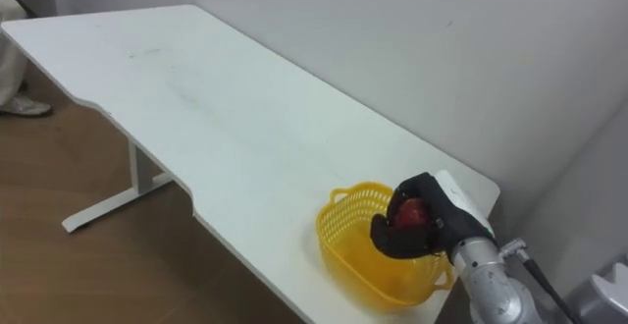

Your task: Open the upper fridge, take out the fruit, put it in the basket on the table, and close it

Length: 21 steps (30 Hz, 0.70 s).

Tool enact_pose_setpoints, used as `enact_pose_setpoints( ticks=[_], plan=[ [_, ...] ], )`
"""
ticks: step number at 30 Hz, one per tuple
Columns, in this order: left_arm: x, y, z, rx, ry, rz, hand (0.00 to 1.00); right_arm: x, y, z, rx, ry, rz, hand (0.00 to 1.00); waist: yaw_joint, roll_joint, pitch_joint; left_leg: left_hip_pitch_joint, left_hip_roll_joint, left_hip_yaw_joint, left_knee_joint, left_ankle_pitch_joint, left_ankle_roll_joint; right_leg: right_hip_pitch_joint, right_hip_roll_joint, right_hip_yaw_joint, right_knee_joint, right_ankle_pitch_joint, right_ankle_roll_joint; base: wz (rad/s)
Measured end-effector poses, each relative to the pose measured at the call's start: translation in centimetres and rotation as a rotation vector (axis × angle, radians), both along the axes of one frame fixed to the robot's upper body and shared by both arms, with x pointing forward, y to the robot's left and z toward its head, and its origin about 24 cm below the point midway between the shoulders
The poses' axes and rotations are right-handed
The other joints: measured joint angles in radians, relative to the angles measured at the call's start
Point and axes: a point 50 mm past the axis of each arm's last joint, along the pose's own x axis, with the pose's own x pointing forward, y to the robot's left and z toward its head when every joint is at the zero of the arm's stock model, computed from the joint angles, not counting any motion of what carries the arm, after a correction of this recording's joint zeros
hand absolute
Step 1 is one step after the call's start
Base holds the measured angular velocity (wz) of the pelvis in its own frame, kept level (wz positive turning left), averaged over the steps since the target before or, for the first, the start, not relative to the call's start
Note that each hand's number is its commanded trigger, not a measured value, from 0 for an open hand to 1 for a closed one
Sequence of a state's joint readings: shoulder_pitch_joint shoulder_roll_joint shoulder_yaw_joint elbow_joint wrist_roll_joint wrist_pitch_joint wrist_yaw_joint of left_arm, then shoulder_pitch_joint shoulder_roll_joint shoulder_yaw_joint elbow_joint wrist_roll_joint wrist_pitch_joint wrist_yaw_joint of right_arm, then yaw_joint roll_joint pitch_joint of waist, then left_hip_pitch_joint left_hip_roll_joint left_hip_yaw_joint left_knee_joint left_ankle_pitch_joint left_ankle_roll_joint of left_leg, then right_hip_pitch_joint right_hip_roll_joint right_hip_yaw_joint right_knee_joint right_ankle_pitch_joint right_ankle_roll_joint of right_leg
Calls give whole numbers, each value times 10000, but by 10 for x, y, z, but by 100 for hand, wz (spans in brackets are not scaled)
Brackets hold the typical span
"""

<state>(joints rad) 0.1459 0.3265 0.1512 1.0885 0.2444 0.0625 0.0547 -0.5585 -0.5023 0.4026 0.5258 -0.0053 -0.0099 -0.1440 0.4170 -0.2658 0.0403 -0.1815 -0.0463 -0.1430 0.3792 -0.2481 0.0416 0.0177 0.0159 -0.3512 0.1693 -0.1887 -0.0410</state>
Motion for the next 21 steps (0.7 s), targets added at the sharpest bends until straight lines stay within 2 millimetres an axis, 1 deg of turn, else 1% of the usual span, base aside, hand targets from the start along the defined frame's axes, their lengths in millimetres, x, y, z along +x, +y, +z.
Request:
enact_pose_setpoints(
  ticks=[4, 10, 15, 21],
  plan=[
    [0, 0, 0, 42, -16, 5, 0, 0, 0, 0, -4, -126, -99, 0, 8, 4, -8, 11, 3, -5, -20, 1, 0, 1, -1, -78, -6, 0, 0, 0],
    [-1, 0, 0, 46, 20, 15, 0, 0, -1, 1, -31, -311, -263, 0, 1, 12, -21, 15, 13, 24, -27, 1, 0, 3, 1, -75, -7, 0, 0, 0],
    [-2, 0, 0, 68, 38, 27, 0, 0, -1, 3, -29, -431, -361, 0, 5, 3, -67, 19, 11, 20, -24, 3, 0, 11, 2, -78, -7, 0, 0, 0],
    [-2, 1, 0, 73, 52, 34, 0, 1, -1, 3, -19, -481, -397, 0, 7, 0, -77, 25, 15, 23, -23, 6, -3, 13, 3, -76, -7, 0, 0, 0]
  ],
)
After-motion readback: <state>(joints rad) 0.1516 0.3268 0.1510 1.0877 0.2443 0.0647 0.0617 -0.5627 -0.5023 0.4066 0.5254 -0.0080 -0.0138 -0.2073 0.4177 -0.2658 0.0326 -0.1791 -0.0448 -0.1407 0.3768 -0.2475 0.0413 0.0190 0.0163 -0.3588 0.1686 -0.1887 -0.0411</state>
